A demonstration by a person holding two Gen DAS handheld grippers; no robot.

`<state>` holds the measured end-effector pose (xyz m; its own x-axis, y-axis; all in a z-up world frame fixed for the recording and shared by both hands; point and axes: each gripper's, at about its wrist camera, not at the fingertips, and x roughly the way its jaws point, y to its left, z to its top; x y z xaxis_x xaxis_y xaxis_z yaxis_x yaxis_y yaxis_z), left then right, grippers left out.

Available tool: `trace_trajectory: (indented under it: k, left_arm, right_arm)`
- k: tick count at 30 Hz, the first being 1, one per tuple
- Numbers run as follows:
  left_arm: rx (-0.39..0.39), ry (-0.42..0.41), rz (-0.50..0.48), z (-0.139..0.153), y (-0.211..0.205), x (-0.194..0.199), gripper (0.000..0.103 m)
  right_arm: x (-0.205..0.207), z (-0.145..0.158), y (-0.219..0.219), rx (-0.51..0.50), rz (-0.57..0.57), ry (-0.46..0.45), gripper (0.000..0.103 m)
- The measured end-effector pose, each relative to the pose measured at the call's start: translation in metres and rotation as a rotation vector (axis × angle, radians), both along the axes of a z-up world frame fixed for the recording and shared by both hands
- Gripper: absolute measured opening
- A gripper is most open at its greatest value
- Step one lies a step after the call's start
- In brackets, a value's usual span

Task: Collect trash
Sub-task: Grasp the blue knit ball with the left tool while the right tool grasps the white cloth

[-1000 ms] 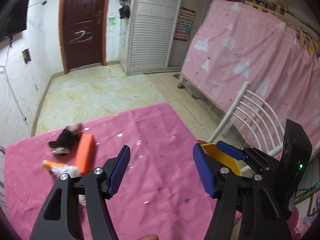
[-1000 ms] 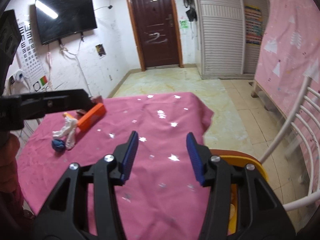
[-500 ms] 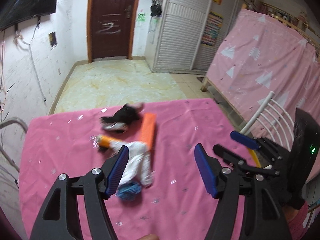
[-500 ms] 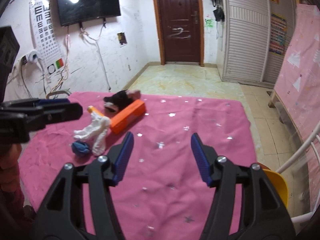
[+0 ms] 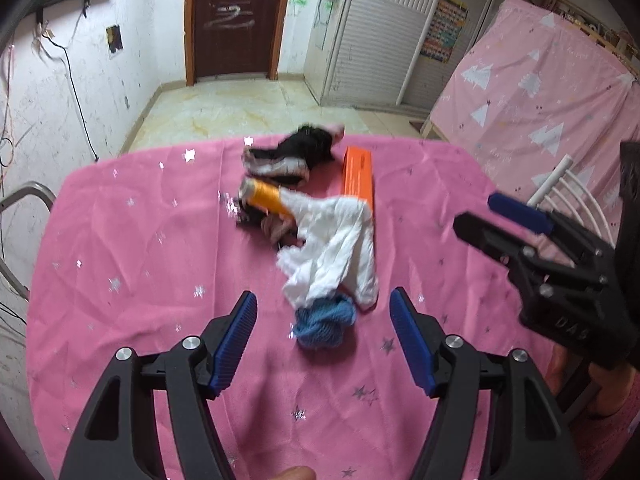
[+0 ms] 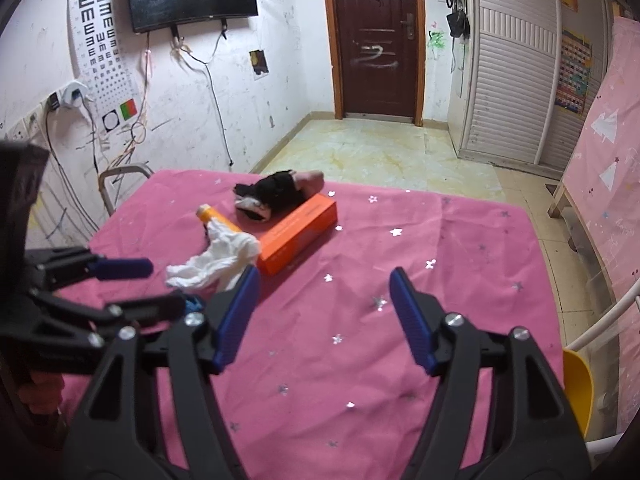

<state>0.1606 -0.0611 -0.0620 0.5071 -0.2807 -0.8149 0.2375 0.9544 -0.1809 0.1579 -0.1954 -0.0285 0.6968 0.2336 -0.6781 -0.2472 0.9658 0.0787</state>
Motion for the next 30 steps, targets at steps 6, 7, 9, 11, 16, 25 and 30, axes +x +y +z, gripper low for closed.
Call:
trace_trajectory:
  k: [6, 7, 9, 11, 16, 25, 30]
  left_arm:
    - [0.006, 0.039, -0.035, -0.018, -0.005, 0.002, 0.05]
    - [0.003, 0.048, -0.04, -0.02, -0.006, 0.003, 0.046]
    - [0.015, 0.037, -0.044, -0.022, -0.007, 0.003, 0.025]
    - [0.006, 0.034, -0.059, -0.022, -0.006, 0.002, 0.019]
    - [0.002, 0.013, -0.06, -0.021, 0.002, -0.003, 0.017]
    - [-0.014, 0.001, -0.015, -0.02, 0.038, -0.015, 0.017]
    - [-0.028, 0.0, 0.014, -0.021, 0.057, -0.018, 0.017]
  right_arm:
    - [0.008, -0.004, 0.013, -0.005, 0.011, 0.02, 0.065]
    - [0.009, -0.004, 0.015, -0.004, 0.014, 0.023, 0.065]
    - [0.012, -0.005, 0.022, -0.005, 0.022, 0.03, 0.065]
    - [0.014, -0.006, 0.027, -0.009, 0.029, 0.036, 0.065]
    - [0.017, -0.012, 0.044, -0.014, 0.053, 0.06, 0.065]
    - [0.027, -0.029, 0.073, 0.015, 0.095, 0.141, 0.065]
    - [0.031, -0.038, 0.081, 0.019, 0.093, 0.169, 0.063]
